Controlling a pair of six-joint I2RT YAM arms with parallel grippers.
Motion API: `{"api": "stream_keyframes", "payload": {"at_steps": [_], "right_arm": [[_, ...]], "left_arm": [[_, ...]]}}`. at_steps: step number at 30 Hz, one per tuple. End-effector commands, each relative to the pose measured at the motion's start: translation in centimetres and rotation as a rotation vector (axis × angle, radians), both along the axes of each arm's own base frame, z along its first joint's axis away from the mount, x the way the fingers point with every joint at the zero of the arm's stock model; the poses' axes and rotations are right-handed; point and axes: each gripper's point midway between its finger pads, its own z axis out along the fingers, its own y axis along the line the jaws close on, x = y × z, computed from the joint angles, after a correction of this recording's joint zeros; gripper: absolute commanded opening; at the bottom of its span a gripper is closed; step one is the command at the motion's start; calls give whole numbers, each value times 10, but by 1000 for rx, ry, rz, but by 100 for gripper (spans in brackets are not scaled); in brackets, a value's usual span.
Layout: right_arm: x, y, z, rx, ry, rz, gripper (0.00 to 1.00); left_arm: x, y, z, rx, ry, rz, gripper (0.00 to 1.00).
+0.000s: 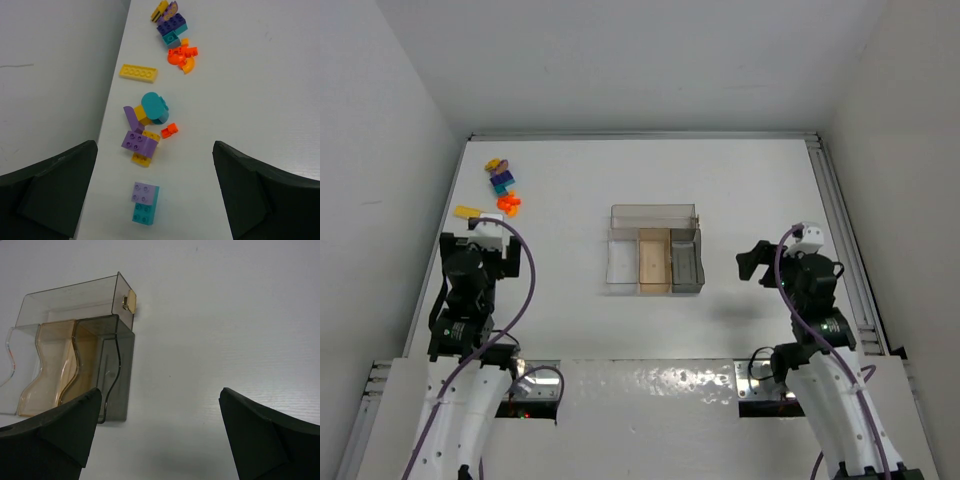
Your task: Sort the legos into containers by color
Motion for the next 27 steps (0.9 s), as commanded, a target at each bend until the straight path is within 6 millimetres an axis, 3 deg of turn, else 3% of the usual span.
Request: {"api": "stream_keyframes", "payload": {"at_steps": [1, 4, 10, 15, 16, 18, 19, 21, 22, 23, 25, 26, 27], "right_arm": [[6, -1, 25, -17, -49, 4, 99], [7, -1, 28, -24, -36, 8, 99], [10, -2, 37, -54, -7, 18, 99], [19, 0, 71, -96, -13, 54, 99], [18, 0, 71, -102, 9, 57, 98], [27, 1, 85, -118, 26, 74, 96], [28, 2, 97, -122, 31, 81, 94], [35, 5, 91, -129, 98, 105, 89], [36, 6, 96, -127, 113, 110, 82], [41, 14, 88, -108, 153, 152, 76], [43, 18, 84, -103, 165, 173, 69], [44, 20, 82, -95, 163, 186, 67], [46, 22, 77, -87, 158, 191, 65]], "left_arm": [[-1, 3, 12, -24, -28, 34, 100], [-3, 16, 2, 3, 19, 109, 100], [3, 6, -24, 132, 269, -58, 100], [17, -2, -22, 90, 418, -92, 97], [32, 1, -19, 89, 467, -61, 97], [32, 13, -24, 104, 606, 22, 96], [50, 17, -22, 104, 669, 49, 96], [43, 27, -27, 16, 800, 96, 95], [57, 31, -19, -28, 804, 101, 95], [57, 49, -10, -141, 805, 147, 93], [51, 66, -10, -188, 807, 191, 90], [51, 75, -9, -193, 813, 210, 87], [48, 82, -12, -198, 826, 229, 77]]}}
